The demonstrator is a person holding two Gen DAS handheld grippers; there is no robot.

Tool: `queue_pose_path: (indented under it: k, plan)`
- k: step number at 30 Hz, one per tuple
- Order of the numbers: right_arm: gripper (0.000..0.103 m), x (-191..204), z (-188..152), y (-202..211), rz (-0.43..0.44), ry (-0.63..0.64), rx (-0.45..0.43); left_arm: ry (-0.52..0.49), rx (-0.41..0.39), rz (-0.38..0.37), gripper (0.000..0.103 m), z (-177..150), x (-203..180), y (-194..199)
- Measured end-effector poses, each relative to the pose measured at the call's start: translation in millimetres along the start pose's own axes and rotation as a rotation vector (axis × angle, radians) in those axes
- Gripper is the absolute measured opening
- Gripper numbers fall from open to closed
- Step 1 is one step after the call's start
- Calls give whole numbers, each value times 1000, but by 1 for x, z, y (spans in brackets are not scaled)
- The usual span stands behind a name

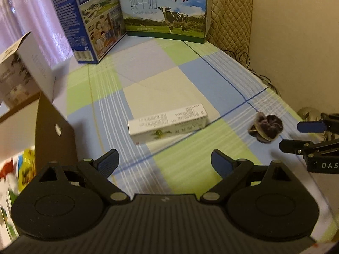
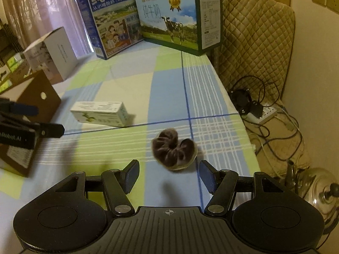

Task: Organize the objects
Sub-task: 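Withdraw both tools from the box toward the medicine box and scrunchie, then grasp the white medicine box with the left gripper while the right gripper grasps the scrunchie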

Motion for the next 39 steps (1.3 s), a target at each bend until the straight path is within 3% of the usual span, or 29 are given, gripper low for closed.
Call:
queue_pose_path:
  k: [12,13,15,19,26,29,30,32,34,39]
  plan:
    - [60,-2,12,-51,-49,58,15,-155,-8,5,92,28,6,-40]
    - [56,-1,11,-54,-55,57,12,-169,-9,2,92,30,5,-42]
    - [32,0,10,-59,-44,59,27,-199,-11,-6,91,31,3,-47]
    - [25,-2,12,-57,-37,40,15,-256,-6,-33,87,33,-1,-57]
    - [25,-8,7,-45,2,-43,48,-375,13,-52,86,33,-4,-83]
    - [25,-8,5,-41,2,-48,49,-411,53,-53,67,28,-6,-93]
    - [25,-8,5,-41,2,-52,50,-411,64,-55,57,27,-7,-94]
    - [25,-9,3,-41,2,-59,50,-402,79,-70,48,24,-8,-94]
    - [25,-8,3,-40,2,-64,50,-383,103,-98,33,22,-11,-92]
    - [25,-8,2,-39,6,-62,51,-284,167,-95,27,16,-16,-90]
Point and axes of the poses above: each gripper's, at about its wrist camera, not at the fingertips, and y roughly against the way its jaws point, x to its left, z to its top, the point moved 8 cm from there along -y, roughly the way its jaws point, and after that the axes turned 3 degrees about x, right-handed, at the moved point
